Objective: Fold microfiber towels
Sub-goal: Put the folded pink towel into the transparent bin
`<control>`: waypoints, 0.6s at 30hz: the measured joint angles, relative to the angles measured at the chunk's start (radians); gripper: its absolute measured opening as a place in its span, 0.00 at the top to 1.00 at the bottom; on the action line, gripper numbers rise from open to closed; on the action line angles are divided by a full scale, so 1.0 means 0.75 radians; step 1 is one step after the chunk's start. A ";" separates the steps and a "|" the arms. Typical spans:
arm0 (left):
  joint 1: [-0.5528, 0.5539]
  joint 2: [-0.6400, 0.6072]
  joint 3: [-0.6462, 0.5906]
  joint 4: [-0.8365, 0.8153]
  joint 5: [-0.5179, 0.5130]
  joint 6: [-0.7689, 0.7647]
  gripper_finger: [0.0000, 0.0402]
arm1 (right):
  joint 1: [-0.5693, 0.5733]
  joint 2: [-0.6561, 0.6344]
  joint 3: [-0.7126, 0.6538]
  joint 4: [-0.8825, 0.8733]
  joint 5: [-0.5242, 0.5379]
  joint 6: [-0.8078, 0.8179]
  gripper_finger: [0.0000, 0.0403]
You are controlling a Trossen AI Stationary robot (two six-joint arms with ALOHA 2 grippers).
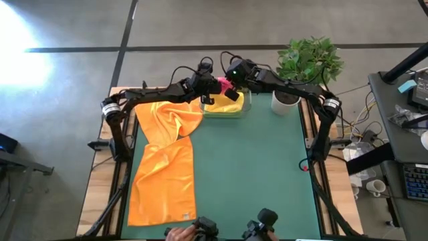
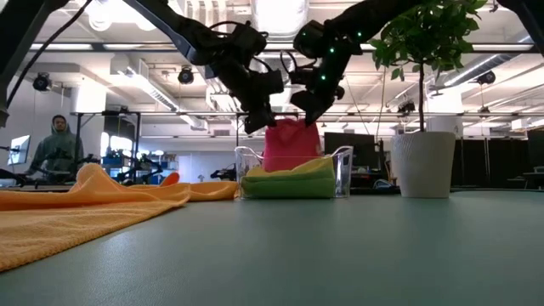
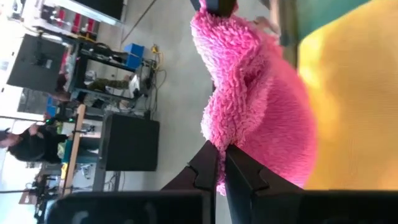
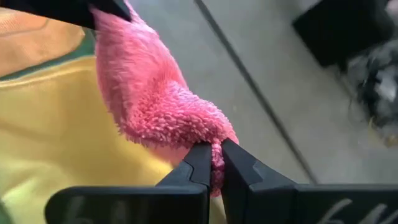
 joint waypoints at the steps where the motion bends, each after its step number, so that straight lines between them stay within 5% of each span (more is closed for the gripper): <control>1: 0.003 0.001 0.000 0.000 -0.001 0.000 1.00 | 0.000 0.000 0.000 0.020 -0.002 -0.036 0.98; 8: -0.007 0.002 0.000 -0.195 0.065 -0.053 1.00 | 0.001 0.000 -0.040 0.010 -0.232 -0.261 0.98; 18: -0.033 -0.001 -0.002 -0.364 0.160 -0.227 0.97 | 0.001 0.000 -0.085 -0.094 -0.404 -0.198 0.98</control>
